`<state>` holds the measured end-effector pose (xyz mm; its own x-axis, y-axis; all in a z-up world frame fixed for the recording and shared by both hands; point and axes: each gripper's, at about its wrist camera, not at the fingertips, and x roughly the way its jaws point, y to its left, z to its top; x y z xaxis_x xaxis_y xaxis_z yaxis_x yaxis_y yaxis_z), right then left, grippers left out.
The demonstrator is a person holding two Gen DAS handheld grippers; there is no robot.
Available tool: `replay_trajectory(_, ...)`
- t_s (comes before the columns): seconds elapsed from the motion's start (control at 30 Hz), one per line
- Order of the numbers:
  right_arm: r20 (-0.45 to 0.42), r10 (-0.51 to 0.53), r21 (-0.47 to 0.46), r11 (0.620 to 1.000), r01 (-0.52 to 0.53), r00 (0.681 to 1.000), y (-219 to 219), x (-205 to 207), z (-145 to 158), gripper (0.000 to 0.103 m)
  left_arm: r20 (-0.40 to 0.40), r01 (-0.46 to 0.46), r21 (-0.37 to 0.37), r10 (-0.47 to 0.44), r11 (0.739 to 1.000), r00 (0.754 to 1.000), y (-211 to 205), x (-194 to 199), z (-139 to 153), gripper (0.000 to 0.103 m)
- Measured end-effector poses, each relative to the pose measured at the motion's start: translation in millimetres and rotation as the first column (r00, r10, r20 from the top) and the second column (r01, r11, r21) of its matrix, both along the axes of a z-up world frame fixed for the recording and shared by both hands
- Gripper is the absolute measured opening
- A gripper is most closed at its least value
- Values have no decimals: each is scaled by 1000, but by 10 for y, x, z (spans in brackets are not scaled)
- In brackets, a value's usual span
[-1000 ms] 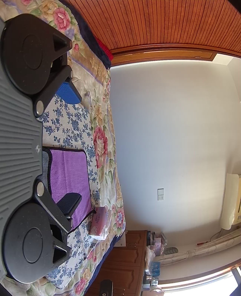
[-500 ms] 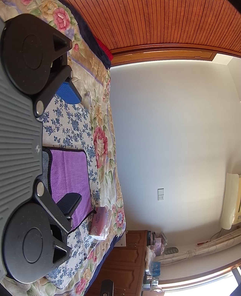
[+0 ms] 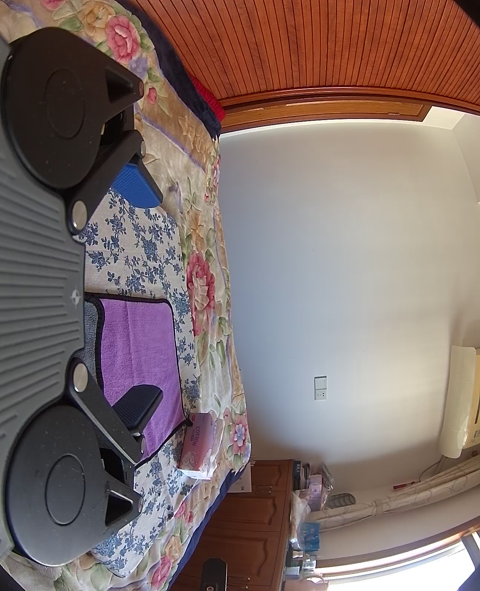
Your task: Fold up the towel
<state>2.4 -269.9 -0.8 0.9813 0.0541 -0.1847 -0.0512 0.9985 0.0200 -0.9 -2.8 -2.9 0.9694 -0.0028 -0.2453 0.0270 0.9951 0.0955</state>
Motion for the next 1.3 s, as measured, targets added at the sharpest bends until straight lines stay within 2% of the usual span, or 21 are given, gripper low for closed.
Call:
replay_trajectory(0.77, -9, 6, 1, 1000, -6, 1000, 26, 13, 6, 103, -9, 3, 2, -3, 1000, 1000, -3, -9, -20, 103)
replay_trajectory(1.3, -58, 30, 9, 1000, -29, 998, 23, 230, -29, 103, -81, 14, 3, -13, 1000, 997, -1, 195, -68, 103)
